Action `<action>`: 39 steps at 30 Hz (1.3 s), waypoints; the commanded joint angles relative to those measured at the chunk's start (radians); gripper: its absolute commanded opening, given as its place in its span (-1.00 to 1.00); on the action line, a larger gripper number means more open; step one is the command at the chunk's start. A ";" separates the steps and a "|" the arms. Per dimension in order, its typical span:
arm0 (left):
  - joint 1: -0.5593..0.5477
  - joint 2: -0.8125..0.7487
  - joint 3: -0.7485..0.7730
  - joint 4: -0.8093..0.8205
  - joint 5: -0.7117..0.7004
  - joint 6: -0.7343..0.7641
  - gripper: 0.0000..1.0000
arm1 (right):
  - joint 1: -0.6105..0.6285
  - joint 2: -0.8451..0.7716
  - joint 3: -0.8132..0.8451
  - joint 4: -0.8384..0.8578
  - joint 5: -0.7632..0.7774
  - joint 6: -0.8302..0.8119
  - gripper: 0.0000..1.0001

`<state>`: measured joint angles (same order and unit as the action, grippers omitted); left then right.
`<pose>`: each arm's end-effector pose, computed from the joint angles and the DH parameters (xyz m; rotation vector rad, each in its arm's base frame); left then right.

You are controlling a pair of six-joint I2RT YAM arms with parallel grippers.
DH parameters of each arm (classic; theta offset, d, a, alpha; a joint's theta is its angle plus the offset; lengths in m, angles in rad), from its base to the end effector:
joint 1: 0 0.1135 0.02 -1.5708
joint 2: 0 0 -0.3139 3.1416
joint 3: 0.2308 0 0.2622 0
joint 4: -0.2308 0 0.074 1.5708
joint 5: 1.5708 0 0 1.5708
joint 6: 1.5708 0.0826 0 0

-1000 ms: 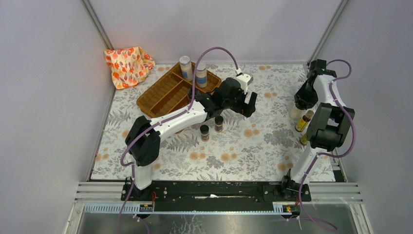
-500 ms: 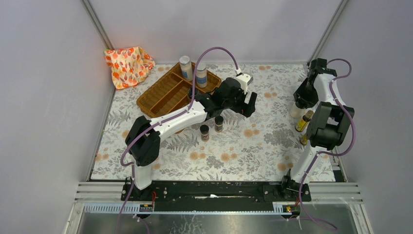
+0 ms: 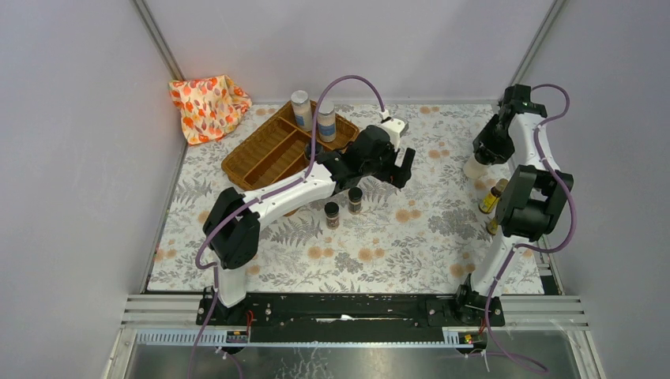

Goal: Organize the condiment bottles
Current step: Pick up the bottle from the corner of the board, then place the bottle at the center of the board.

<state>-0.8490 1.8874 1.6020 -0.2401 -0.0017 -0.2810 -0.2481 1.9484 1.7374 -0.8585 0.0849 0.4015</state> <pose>0.3404 -0.3865 0.3189 0.6070 2.0833 -0.6677 0.4568 -0.1229 0.2734 0.8680 2.4880 -0.0599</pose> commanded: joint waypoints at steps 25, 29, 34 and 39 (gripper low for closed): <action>0.101 -0.268 -0.091 -0.112 -0.268 -0.051 0.98 | 0.462 0.253 0.426 -0.079 -0.013 0.028 -1.00; 0.127 -0.319 -0.121 -0.123 -0.285 -0.061 0.98 | 0.532 0.324 0.513 -0.096 -0.019 0.030 -1.00; 0.145 -0.352 -0.139 -0.151 -0.303 -0.066 0.98 | 0.601 0.394 0.595 -0.111 -0.025 0.030 -1.00; 0.151 -0.375 -0.143 -0.170 -0.316 -0.066 0.98 | 0.672 0.433 0.639 -0.126 -0.015 0.019 -1.00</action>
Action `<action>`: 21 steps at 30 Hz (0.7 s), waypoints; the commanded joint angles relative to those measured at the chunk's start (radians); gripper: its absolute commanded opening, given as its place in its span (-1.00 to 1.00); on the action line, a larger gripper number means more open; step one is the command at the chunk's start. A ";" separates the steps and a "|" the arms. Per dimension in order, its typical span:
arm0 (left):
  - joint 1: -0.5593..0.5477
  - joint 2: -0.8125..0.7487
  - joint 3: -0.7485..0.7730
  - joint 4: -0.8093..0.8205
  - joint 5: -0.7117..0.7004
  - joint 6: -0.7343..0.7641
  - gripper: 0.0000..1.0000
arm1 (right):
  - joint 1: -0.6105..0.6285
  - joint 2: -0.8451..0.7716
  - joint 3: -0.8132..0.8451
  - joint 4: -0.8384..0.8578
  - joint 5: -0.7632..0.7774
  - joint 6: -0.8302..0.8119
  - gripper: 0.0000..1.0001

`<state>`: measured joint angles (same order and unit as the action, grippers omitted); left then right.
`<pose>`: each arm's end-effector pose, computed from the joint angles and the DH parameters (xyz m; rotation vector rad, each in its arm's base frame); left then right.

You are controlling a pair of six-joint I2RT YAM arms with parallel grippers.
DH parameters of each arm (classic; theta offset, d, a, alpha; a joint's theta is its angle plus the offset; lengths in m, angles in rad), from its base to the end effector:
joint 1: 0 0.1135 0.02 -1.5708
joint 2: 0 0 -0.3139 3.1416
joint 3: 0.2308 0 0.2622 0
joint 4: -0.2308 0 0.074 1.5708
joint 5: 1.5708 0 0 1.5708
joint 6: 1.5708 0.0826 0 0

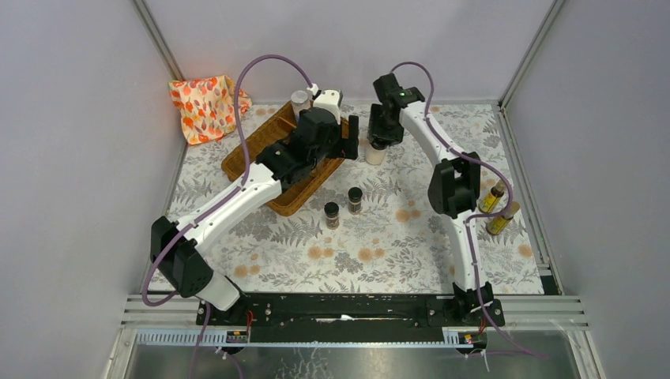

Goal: Organize the condiment bottles
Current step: Place the bottle at the center of the board.

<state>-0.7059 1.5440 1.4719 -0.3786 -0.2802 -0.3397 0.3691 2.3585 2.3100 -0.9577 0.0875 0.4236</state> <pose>0.3257 -0.2477 0.4019 0.1918 2.0146 -0.3848 0.5472 0.2039 0.2505 0.1031 2.5800 0.1848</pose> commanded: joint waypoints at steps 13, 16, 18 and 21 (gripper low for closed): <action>0.011 -0.039 0.015 -0.054 -0.039 -0.007 0.98 | 0.182 0.030 0.038 -0.085 0.085 -0.067 -1.00; 0.014 -0.045 0.012 -0.053 -0.039 -0.005 0.98 | 0.188 0.012 -0.015 -0.072 0.101 -0.072 -1.00; 0.016 -0.049 0.009 -0.054 -0.036 -0.004 0.98 | 0.190 0.002 -0.049 -0.061 0.111 -0.075 -1.00; 0.020 -0.055 0.006 -0.053 -0.034 -0.001 0.98 | 0.190 -0.005 -0.074 -0.051 0.120 -0.076 -0.90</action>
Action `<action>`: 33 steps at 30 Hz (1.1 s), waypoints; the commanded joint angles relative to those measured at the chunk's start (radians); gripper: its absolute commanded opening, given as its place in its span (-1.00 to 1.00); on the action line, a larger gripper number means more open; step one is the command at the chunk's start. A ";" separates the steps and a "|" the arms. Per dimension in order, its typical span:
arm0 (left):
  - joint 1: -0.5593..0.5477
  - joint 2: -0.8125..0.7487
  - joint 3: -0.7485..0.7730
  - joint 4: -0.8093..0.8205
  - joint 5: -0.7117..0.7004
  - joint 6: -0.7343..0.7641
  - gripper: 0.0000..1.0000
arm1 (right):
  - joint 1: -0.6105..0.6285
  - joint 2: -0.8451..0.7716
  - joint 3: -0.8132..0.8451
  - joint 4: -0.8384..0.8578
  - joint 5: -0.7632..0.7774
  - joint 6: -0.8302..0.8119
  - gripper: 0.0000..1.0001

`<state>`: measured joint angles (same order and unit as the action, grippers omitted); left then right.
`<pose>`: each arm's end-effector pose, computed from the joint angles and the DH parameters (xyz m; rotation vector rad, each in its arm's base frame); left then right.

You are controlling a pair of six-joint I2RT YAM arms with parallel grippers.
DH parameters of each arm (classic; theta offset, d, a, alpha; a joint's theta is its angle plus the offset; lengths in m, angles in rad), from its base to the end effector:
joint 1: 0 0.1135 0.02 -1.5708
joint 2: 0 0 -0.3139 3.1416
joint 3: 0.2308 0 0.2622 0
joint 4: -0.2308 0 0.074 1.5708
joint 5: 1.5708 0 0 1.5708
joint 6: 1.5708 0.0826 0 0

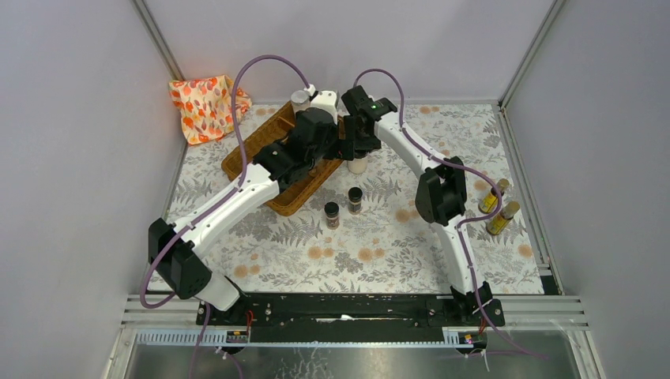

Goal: Organize the condiment bottles
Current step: Place the bottle at the center of the board.

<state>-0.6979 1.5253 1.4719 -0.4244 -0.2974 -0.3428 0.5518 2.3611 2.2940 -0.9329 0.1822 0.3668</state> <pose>0.3218 -0.2383 0.4030 0.1770 2.0363 -0.3510 0.5065 0.2942 0.2465 -0.1674 2.5446 0.1228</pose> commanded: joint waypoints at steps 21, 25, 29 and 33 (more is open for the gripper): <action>0.022 -0.052 -0.001 -0.019 0.000 -0.005 0.98 | 0.008 -0.062 -0.024 -0.013 0.091 -0.041 0.74; 0.021 -0.052 0.011 -0.030 0.005 -0.006 0.98 | 0.005 -0.106 0.011 -0.014 0.100 -0.049 0.76; 0.023 -0.055 0.017 -0.040 0.010 -0.010 0.98 | 0.006 -0.153 0.057 -0.041 0.092 -0.042 0.76; 0.020 -0.064 0.021 -0.053 0.009 -0.009 0.98 | 0.005 -0.271 0.016 -0.047 0.106 -0.022 0.76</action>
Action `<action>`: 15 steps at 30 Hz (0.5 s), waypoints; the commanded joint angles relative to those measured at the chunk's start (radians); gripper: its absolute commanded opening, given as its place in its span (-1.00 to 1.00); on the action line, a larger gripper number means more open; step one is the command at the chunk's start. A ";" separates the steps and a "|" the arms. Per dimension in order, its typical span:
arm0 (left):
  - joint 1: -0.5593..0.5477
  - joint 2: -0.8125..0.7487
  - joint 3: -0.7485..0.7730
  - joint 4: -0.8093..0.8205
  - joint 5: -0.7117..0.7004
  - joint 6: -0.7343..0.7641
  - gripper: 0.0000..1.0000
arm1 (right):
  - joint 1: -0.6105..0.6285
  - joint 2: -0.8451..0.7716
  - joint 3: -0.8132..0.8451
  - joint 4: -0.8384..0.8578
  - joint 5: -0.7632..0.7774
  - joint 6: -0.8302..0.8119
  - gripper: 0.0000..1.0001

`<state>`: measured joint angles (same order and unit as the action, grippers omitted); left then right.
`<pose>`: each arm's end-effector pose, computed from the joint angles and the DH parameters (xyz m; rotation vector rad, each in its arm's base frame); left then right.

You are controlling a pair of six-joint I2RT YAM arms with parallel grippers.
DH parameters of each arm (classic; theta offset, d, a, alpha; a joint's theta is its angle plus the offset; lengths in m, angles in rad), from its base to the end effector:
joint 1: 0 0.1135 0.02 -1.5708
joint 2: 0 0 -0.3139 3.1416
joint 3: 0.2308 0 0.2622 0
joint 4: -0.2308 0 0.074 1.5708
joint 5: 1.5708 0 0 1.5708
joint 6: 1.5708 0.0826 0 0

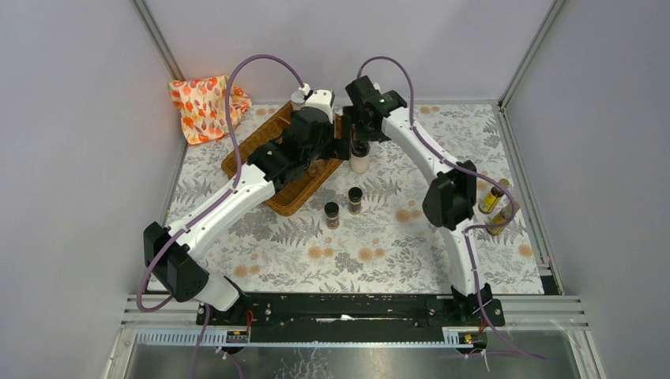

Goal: Organize the condiment bottles
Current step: Place the bottle at the center of the board.

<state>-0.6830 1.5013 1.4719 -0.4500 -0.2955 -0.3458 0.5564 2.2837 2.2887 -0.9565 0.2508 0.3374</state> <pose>0.3184 -0.2280 0.4085 0.1603 2.0388 -0.3446 0.4945 0.2834 0.2868 -0.1715 2.4747 0.0609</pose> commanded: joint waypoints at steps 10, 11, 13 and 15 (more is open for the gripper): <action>-0.009 -0.034 -0.008 -0.025 0.036 -0.006 0.98 | -0.055 -0.615 -0.319 -0.075 0.355 0.091 0.74; -0.012 -0.033 -0.009 -0.022 0.039 -0.006 0.98 | -0.073 -0.655 -0.362 -0.077 0.371 0.104 0.73; -0.016 -0.029 -0.012 -0.014 0.048 -0.007 0.98 | -0.118 -0.742 -0.468 -0.064 0.378 0.129 0.74; -0.019 -0.024 -0.012 -0.007 0.055 -0.007 0.98 | -0.168 -0.819 -0.564 -0.048 0.367 0.151 0.73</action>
<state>-0.6933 1.4780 1.4715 -0.4690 -0.2649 -0.3470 0.4652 1.5604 1.8729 -0.9764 0.5392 0.4202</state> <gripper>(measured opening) 0.989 0.870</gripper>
